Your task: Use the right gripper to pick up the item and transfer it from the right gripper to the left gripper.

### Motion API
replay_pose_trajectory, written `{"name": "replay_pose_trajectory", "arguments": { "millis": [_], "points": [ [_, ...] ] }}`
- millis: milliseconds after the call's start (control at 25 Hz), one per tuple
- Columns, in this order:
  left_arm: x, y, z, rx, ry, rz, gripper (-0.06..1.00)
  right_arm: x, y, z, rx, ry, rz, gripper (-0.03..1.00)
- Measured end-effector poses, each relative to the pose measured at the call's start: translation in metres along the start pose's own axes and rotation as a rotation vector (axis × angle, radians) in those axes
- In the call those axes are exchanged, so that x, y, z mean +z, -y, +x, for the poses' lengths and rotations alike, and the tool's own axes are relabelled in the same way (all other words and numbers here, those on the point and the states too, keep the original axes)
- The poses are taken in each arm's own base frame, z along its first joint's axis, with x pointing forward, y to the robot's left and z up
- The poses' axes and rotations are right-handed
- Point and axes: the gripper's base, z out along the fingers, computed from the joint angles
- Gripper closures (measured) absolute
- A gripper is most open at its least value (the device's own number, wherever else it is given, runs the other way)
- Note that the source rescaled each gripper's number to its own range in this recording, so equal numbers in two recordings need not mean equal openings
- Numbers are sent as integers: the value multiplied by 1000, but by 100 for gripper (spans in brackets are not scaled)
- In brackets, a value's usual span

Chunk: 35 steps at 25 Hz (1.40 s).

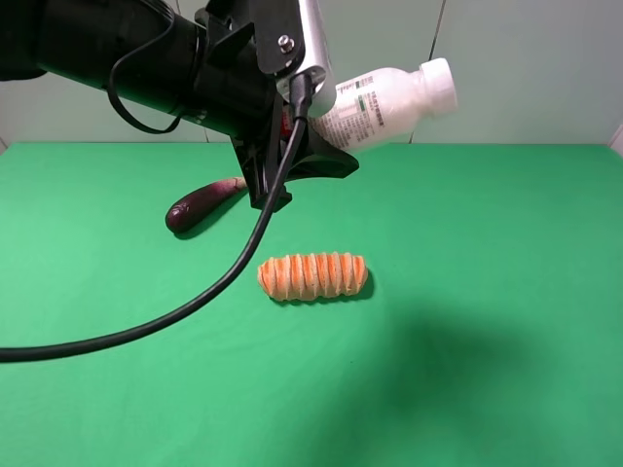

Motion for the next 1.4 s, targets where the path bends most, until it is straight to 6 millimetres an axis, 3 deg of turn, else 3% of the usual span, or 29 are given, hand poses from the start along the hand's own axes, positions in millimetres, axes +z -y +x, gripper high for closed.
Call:
{"name": "replay_pose_trajectory", "arguments": {
  "millis": [440,720,920,1400],
  "points": [
    [-5,-9,13,-79,-56,-20,92,0,0,0,0,0,0,-3],
    [-40,-39,33,-323,-134,-158,92,0,0,0,0,0,1,-3],
    [-58,-51,55,-593,-188,-243,92,0,0,0,0,0,1,-3],
    [-77,-54,95,-961,-392,-319,92,0,0,0,0,-1,1,-3]
  ]
}}
